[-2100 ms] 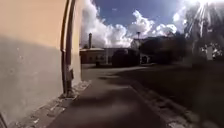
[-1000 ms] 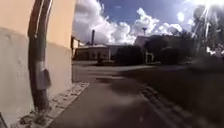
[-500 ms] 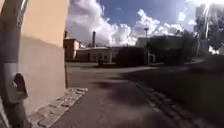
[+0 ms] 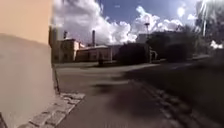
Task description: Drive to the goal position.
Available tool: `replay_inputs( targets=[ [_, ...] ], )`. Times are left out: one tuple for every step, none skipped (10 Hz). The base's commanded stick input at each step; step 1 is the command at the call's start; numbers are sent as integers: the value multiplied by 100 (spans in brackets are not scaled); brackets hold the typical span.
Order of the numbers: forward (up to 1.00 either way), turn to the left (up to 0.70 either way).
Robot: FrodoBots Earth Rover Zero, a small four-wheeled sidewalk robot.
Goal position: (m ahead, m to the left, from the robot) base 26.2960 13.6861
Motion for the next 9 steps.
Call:
replay_inputs(
  targets=[
    [0, 0],
    [0, 0],
    [0, 0],
    [0, 0],
    [0, 0],
    [61, 0],
    [85, 0],
    [85, 0],
    [85, 0]
  ],
)
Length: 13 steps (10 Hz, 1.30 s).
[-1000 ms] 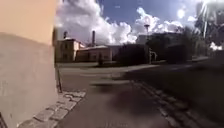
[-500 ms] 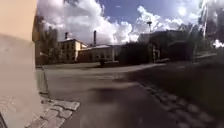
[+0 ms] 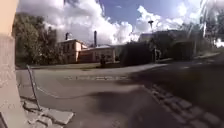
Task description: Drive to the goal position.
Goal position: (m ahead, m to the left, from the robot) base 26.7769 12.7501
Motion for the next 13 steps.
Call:
replay_inputs(
  targets=[
    [85, 0],
    [85, 0],
    [85, 0],
    [85, 0],
    [85, 0],
    [85, 0],
    [85, 0],
    [85, 0],
    [85, 0],
    [85, 0],
    [85, 0],
    [85, 0],
    [85, 0]
  ],
)
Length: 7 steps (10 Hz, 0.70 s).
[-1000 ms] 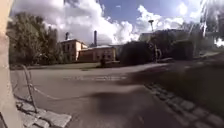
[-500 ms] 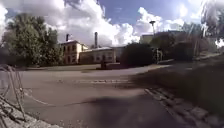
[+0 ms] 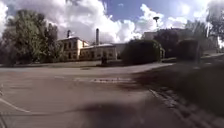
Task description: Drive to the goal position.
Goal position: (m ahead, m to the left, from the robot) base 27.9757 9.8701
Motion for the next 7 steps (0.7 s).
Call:
replay_inputs(
  targets=[
    [85, 0],
    [34, 0],
    [0, 0],
    [0, 0],
    [0, 0],
    [0, 0],
    [0, 0]
  ],
)
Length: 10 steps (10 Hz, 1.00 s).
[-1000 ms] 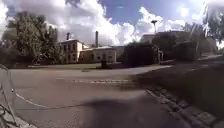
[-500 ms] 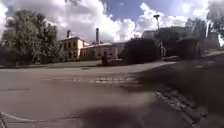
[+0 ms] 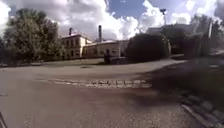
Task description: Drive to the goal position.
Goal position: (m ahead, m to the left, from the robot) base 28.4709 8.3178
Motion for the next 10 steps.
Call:
replay_inputs(
  targets=[
    [0, 0],
    [0, 0],
    [0, 0],
    [0, 0],
    [4, 0],
    [61, 0],
    [85, 0],
    [85, 0],
    [85, 0],
    [85, 0]
  ],
)
